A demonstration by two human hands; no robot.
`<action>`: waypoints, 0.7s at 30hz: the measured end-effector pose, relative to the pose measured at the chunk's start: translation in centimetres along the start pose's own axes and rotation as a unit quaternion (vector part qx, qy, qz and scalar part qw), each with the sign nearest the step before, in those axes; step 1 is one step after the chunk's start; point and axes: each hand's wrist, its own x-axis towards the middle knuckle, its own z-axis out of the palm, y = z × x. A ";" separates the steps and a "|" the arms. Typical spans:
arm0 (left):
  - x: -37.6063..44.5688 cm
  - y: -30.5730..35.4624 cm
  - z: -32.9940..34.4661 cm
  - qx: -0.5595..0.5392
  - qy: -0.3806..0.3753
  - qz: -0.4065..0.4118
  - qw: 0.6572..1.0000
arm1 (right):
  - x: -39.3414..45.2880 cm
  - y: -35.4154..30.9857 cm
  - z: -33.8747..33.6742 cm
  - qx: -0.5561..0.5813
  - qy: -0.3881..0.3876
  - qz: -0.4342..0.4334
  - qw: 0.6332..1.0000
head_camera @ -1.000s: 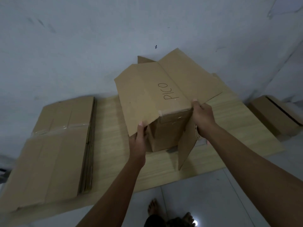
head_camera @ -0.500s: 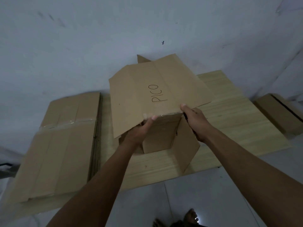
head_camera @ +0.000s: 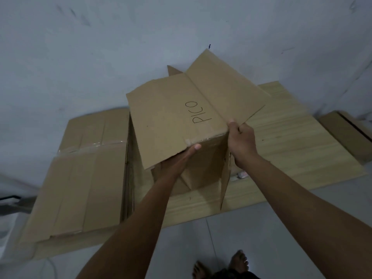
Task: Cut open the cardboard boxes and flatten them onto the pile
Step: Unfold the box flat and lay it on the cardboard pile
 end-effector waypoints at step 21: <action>-3.3 -1.4 -5.4 -0.009 0.347 -0.058 0.936 | -3.8 -0.9 -2.1 -0.469 -0.058 -0.092 0.876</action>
